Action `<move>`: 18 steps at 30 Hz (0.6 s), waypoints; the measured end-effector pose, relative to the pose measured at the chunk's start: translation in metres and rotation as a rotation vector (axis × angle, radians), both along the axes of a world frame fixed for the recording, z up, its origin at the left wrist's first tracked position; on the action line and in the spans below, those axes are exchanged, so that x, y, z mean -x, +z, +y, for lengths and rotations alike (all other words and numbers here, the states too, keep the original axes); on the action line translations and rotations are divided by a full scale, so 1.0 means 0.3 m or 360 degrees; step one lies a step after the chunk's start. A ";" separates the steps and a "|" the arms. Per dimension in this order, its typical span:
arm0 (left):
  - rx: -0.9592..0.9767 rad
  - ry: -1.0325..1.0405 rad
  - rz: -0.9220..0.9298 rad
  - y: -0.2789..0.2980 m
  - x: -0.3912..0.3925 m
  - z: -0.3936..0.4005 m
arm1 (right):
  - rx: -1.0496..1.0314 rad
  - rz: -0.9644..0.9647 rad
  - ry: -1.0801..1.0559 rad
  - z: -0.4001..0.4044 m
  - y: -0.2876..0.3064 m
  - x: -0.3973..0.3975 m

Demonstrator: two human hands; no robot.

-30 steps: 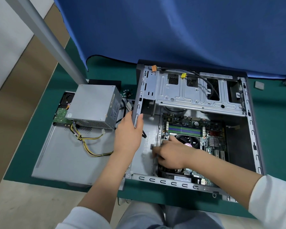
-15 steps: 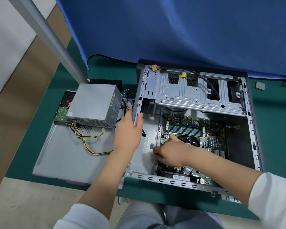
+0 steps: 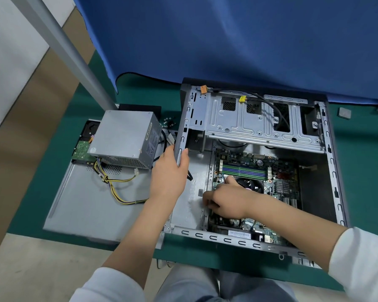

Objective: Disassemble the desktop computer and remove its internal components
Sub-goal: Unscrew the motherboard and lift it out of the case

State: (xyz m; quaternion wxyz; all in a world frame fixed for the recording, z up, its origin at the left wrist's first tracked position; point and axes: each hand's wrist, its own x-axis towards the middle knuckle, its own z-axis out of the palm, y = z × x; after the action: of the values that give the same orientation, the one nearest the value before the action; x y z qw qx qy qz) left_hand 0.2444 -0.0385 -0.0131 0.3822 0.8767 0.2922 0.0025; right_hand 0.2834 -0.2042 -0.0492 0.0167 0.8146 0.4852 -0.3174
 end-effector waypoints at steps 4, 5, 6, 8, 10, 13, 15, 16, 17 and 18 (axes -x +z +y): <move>0.0006 -0.0001 -0.0005 0.002 0.000 0.001 | -0.0053 -0.0006 -0.0025 -0.006 -0.001 0.004; 0.0004 0.0001 -0.0002 0.003 -0.001 0.001 | -0.0048 -0.0023 -0.0031 -0.006 0.001 0.004; 0.0000 0.0003 0.0000 0.003 -0.001 0.000 | -0.0044 -0.0034 -0.0029 -0.006 0.002 0.002; -0.0007 0.0004 0.0000 0.005 0.000 -0.001 | -0.0064 -0.0043 -0.0033 -0.008 -0.002 0.000; 0.0005 0.0000 -0.0001 0.007 0.001 -0.001 | -0.0097 -0.0026 -0.0052 -0.012 -0.003 0.002; 0.0024 -0.0008 0.0009 0.009 0.001 0.001 | -0.0147 0.0010 -0.0089 -0.021 0.001 0.004; 0.0031 -0.0013 0.0022 0.013 0.004 0.001 | -0.0196 0.0037 -0.0148 -0.033 0.007 0.002; 0.0034 -0.0016 0.0033 0.016 0.005 0.001 | -0.0211 0.0037 -0.0180 -0.040 0.010 0.001; 0.0035 -0.0024 0.0050 0.018 0.007 0.002 | -0.0221 0.0037 -0.0217 -0.048 0.016 0.000; 0.0032 -0.0040 0.0076 0.019 0.010 0.003 | -0.0236 0.0051 -0.0270 -0.056 0.025 -0.002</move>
State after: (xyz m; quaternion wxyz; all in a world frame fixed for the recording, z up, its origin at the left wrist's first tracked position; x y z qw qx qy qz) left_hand 0.2414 -0.0377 -0.0074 0.3840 0.8762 0.2901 -0.0261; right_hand 0.2838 -0.2209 -0.0417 -0.0783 0.8465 0.4368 -0.2940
